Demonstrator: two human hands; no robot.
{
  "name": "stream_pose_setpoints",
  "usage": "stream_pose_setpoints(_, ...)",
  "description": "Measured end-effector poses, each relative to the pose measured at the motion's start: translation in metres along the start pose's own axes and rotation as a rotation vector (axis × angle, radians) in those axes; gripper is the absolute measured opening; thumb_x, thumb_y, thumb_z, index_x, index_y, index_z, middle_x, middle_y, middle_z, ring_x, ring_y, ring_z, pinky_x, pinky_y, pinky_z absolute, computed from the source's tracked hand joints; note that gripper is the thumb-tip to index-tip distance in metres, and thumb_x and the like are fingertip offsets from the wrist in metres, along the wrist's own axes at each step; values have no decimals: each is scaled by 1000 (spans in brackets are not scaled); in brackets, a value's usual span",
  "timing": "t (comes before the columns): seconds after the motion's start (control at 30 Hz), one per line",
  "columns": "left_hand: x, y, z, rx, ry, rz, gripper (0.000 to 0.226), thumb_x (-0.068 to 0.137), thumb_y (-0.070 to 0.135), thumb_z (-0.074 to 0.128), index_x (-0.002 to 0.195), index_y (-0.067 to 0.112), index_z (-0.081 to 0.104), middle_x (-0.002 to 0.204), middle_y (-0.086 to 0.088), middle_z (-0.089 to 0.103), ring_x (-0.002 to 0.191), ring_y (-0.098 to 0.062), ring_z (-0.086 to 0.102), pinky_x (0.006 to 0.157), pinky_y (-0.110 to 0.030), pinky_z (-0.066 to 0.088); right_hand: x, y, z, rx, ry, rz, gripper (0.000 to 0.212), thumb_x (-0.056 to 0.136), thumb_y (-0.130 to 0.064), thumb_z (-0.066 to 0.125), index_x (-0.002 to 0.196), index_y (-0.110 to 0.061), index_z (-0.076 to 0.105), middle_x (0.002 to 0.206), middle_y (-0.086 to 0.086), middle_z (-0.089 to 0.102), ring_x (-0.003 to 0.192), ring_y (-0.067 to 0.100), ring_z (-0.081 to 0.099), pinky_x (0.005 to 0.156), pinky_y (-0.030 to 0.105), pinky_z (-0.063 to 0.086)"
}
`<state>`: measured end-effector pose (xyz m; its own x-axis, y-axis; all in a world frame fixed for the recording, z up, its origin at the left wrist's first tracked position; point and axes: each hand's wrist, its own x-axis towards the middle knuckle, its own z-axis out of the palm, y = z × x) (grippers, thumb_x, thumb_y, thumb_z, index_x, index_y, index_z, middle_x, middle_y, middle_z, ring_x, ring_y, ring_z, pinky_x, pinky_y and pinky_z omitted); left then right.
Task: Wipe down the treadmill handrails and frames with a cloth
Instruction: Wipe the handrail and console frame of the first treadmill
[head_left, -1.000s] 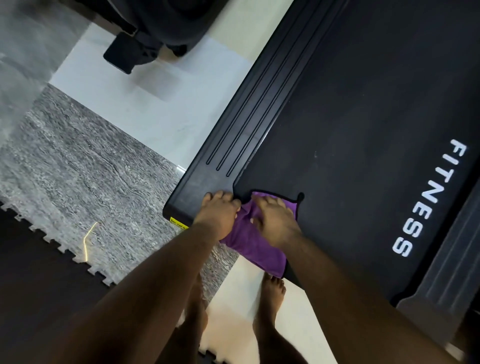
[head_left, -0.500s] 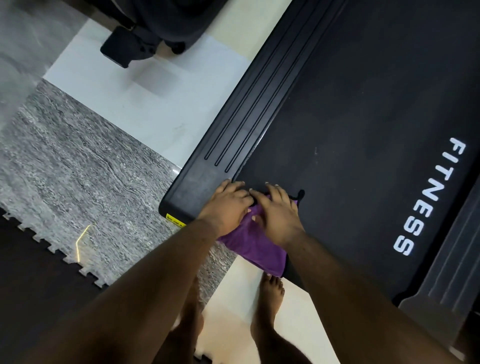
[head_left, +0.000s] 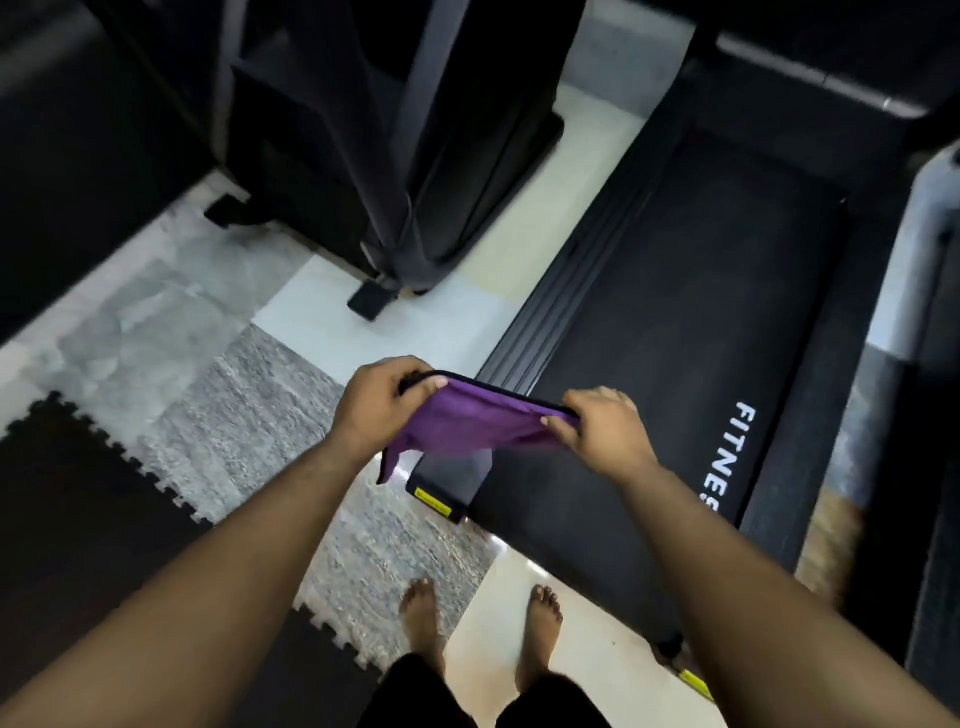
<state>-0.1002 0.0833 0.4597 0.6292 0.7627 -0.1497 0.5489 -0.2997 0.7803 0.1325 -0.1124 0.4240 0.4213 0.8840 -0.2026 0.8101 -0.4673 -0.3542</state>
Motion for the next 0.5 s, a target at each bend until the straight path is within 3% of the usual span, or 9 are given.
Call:
stream_pose_setpoints(0.07, -11, 28, -49, -28, 118, 14, 17, 92, 37, 75, 90, 20, 74, 85, 4, 72, 84, -17, 68, 80, -36, 56, -6, -36, -43, 44, 99, 78, 37, 94, -48, 66, 77, -22, 45, 80, 2, 64, 86, 31, 62, 84, 43, 48)
stream_pose_setpoints(0.17, -11, 57, -92, -83, 203, 23, 25, 90, 44, 70, 94, 20, 75, 87, 3, 75, 85, -19, 70, 83, -40, 57, 0, -89, -91, 368, 150, 278, 44, 95, -49, 66, 74, -15, 48, 66, -2, 56, 68, 24, 56, 63, 38, 41)
stream_pose_setpoints(0.23, -10, 76, -115, -134, 237, 18, 27, 87, 49, 66, 92, 24, 74, 85, 7, 76, 83, -18, 71, 83, -42, 58, 5, -132, -119, 581, 250, 296, 49, 94, -44, 69, 67, -16, 41, 58, -3, 46, 57, 17, 45, 58, 36, 35)
stream_pose_setpoints(0.3, -8, 95, -127, -195, 259, 34, 18, 85, 50, 65, 84, 34, 71, 84, 11, 76, 84, -15, 72, 83, -44, 59, 11, -171, -142, 771, 310, 282, 48, 95, -37, 71, 63, -17, 41, 55, -2, 42, 51, 12, 40, 52, 29, 38)
stream_pose_setpoints(0.33, -9, 106, -132, -218, 260, 58, 15, 85, 49, 65, 82, 36, 71, 84, 12, 76, 84, -15, 72, 83, -45, 59, 13, -191, -153, 875, 313, 271, 46, 95, -35, 72, 64, -16, 44, 55, -1, 43, 50, 12, 43, 51, 27, 43)
stream_pose_setpoints(0.4, -12, 126, -135, -239, 217, 101, 16, 91, 41, 65, 86, 29, 74, 84, 9, 76, 84, -17, 73, 81, -45, 59, 15, -224, -166, 1039, 264, 245, 40, 96, -36, 71, 68, -15, 52, 57, 2, 48, 56, 19, 50, 55, 37, 49)
stream_pose_setpoints(0.5, -18, 153, -137, -203, 165, 182, 20, 101, 31, 59, 99, 21, 77, 88, 4, 75, 86, -20, 70, 79, -38, 55, 19, -256, -186, 1057, 250, 181, 41, 96, -44, 65, 68, -16, 53, 62, 1, 47, 62, 20, 48, 59, 38, 42)
